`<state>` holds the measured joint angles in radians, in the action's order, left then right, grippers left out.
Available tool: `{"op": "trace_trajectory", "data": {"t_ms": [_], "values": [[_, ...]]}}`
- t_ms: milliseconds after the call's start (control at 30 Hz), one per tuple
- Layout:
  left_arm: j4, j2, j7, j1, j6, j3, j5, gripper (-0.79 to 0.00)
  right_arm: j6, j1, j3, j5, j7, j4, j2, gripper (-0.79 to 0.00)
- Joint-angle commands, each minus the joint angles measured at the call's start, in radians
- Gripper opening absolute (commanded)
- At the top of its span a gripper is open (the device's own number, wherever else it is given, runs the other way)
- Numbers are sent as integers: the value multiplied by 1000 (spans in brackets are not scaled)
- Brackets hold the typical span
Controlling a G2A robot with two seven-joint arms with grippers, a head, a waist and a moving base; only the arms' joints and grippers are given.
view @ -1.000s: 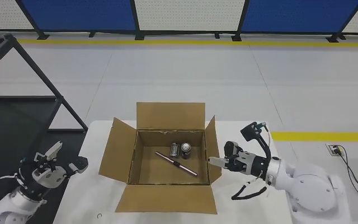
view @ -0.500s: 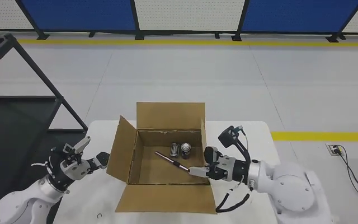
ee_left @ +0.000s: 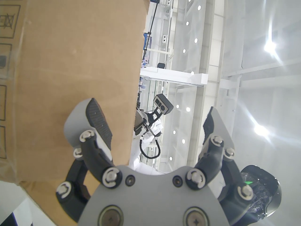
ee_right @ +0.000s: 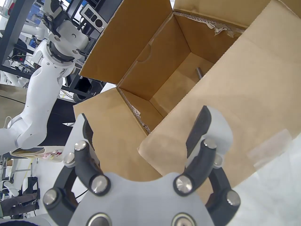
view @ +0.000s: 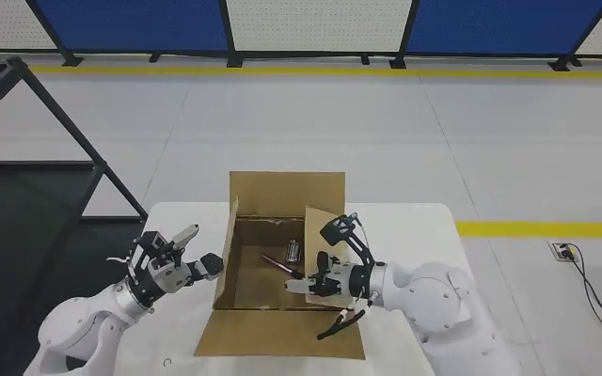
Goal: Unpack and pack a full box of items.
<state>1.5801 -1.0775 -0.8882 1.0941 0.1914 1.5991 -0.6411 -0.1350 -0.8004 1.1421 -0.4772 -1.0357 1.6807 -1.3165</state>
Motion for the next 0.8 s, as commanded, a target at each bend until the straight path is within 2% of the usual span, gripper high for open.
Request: {"op": "trace_trajectory", "data": {"t_ms": [0,367,767], "values": [[-13,-1,0,-19,11,-28,9,0,10,8,-12,-7,12,-20,-1,0],[-46,-6,40,-79,55,-134,58,0,15,37,-70,-12,44,-99,-6,0],[-79,-16,122,-137,115,-238,120,0,-9,45,-81,8,33,-136,-1,0]]}}
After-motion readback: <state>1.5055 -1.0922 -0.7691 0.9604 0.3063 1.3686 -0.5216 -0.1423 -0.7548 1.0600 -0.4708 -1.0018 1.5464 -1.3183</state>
